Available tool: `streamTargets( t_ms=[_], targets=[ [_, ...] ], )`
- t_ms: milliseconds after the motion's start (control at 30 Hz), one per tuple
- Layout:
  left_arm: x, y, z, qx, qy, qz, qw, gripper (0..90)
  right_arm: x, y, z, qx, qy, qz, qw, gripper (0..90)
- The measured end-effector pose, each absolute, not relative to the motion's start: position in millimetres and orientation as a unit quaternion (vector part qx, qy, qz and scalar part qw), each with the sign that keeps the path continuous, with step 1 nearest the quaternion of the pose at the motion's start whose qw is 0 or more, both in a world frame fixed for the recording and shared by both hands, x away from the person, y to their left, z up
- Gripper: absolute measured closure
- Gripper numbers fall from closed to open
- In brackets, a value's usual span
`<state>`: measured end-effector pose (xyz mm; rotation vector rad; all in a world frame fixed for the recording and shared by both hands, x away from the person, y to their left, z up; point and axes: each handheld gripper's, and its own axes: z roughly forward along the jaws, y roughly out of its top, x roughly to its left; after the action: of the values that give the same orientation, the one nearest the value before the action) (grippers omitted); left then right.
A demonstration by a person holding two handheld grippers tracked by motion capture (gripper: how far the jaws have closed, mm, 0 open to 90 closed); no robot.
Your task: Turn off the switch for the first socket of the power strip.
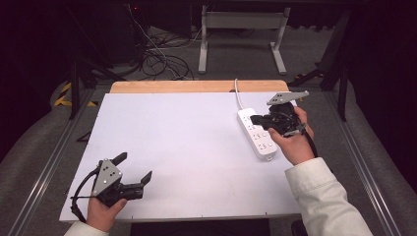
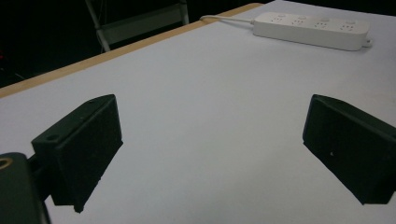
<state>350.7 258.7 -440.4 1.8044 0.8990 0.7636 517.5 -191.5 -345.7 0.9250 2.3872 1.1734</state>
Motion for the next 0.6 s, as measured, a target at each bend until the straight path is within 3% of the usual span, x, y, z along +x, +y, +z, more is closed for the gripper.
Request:
streamTargets(
  t_ms=[600],
  targets=[
    [351.2, 258.6, -440.6, 0.740, 0.366, 0.312, 0.470, 5.1, 561.5, -195.3, -367.9, 0.360, 0.832, 0.381, 0.179, 90.0]
  ],
)
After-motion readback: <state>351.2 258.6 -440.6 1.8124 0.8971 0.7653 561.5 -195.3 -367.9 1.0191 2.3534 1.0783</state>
